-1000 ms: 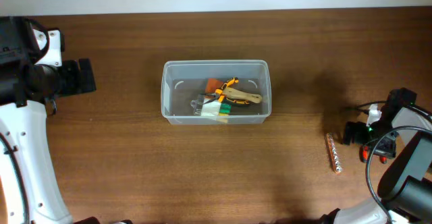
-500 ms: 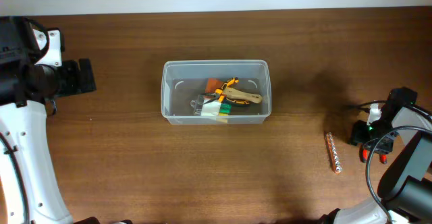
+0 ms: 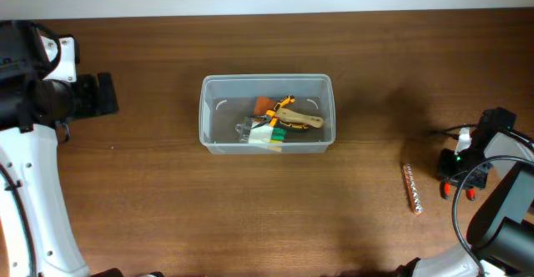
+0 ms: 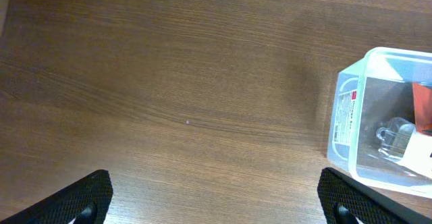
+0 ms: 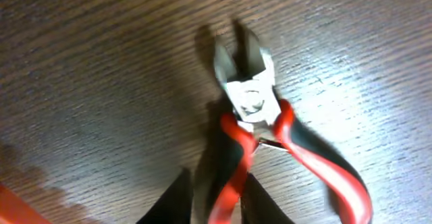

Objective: Pack container
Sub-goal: 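Lower the right gripper and grasp the red-handled cutters, then carry the cutters over and lower them into the container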

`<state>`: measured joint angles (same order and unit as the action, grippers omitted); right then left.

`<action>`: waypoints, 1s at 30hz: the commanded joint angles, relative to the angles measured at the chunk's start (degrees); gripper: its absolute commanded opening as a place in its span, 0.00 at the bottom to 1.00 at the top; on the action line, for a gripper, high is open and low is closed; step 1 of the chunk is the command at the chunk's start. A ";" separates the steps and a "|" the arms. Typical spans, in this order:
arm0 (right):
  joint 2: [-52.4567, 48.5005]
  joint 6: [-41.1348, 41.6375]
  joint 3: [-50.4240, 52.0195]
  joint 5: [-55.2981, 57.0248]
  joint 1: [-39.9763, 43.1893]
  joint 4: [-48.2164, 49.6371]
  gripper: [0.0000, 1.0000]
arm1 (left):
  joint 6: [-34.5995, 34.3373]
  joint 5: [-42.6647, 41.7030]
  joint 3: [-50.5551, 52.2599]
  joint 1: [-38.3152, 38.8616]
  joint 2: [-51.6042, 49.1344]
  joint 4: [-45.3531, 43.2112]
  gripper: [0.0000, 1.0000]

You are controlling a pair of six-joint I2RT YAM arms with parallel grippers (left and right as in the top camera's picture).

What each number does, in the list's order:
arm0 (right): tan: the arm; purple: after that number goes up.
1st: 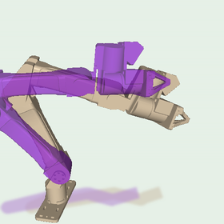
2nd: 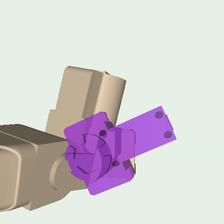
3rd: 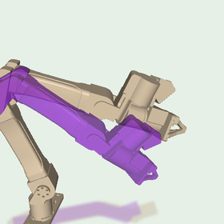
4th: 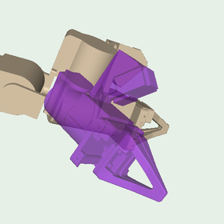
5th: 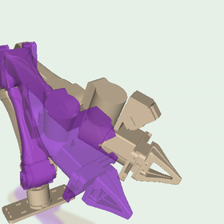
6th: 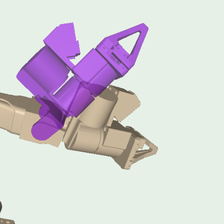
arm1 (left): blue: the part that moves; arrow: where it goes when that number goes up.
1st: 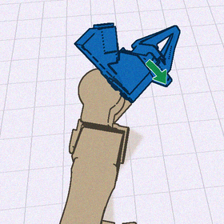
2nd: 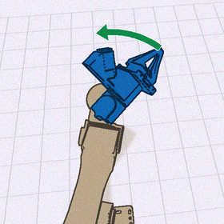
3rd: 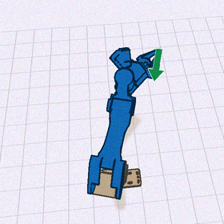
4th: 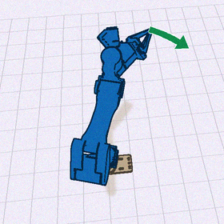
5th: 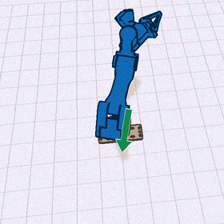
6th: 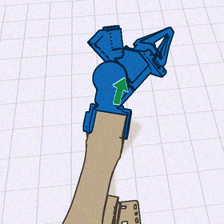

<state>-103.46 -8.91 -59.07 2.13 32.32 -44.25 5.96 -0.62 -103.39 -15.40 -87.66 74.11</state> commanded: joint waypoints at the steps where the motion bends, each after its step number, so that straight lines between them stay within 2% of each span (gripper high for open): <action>1: -2.08 0.37 0.50 2.67 0.39 0.17 0.20 | -0.74 0.42 -0.90 -0.26 -0.20 0.07 0.99; 7: -2.05 0.39 -1.18 2.64 0.37 -1.01 0.16 | -0.72 0.44 -0.90 -0.26 -0.20 0.07 0.99; 12: -2.05 0.39 -6.58 2.62 0.33 -5.01 0.08 | -0.72 0.46 -0.90 -0.26 -0.22 0.02 0.99; 19: -2.01 0.35 -14.58 1.73 -1.36 -10.43 0.04 | -0.72 0.63 -0.90 -0.26 -0.20 0.04 0.99; 25: -2.01 -2.58 -26.01 0.94 -9.07 -15.76 0.04 | -0.72 0.61 -0.90 -0.26 -0.20 0.04 0.99; 30: -2.01 -7.39 -37.53 0.66 -19.91 -20.65 0.04 | -0.74 0.59 -0.90 -0.26 -0.20 0.04 0.99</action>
<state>-105.36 -12.34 -90.13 3.57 18.68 -63.26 5.96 -0.56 -103.39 -15.40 -87.66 74.13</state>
